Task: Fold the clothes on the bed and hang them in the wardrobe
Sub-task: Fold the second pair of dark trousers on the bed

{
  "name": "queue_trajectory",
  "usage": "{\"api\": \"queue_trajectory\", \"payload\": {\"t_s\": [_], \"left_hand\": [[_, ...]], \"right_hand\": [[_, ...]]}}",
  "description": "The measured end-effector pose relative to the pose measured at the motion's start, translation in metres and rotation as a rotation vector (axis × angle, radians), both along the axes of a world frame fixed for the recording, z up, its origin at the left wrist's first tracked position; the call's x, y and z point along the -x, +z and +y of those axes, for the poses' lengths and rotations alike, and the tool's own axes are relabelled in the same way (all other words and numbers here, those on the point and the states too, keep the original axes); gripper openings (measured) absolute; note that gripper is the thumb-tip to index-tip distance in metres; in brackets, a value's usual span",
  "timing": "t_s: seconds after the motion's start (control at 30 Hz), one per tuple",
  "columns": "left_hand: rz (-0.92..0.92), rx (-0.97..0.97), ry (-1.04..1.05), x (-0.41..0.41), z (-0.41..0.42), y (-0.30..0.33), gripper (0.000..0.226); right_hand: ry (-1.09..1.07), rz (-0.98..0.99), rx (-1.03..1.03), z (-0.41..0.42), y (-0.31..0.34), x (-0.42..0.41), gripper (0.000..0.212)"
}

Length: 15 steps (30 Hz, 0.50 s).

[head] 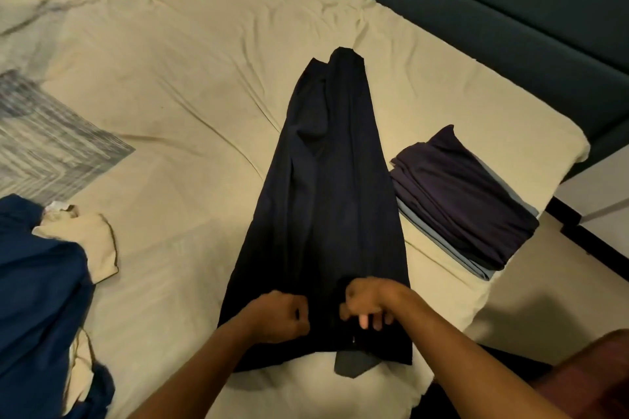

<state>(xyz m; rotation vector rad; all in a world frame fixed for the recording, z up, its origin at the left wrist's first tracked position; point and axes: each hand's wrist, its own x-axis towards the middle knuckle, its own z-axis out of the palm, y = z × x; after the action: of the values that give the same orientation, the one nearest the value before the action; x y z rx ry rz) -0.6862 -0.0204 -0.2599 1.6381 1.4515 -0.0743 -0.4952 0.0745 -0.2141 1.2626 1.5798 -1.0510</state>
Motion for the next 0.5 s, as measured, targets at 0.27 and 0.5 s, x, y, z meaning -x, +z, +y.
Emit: {"api": "queue_trajectory", "payload": {"t_s": [0.27, 0.5], "left_hand": [[0.142, -0.420, 0.715, 0.042, 0.070, -0.001, 0.011], [0.295, -0.184, 0.869, 0.070, 0.120, -0.038, 0.047]], "right_hand": [[-0.350, 0.405, -0.674, 0.050, -0.005, 0.055, 0.021], [-0.476, 0.469, -0.872, 0.123, -0.019, 0.101, 0.062]]}}
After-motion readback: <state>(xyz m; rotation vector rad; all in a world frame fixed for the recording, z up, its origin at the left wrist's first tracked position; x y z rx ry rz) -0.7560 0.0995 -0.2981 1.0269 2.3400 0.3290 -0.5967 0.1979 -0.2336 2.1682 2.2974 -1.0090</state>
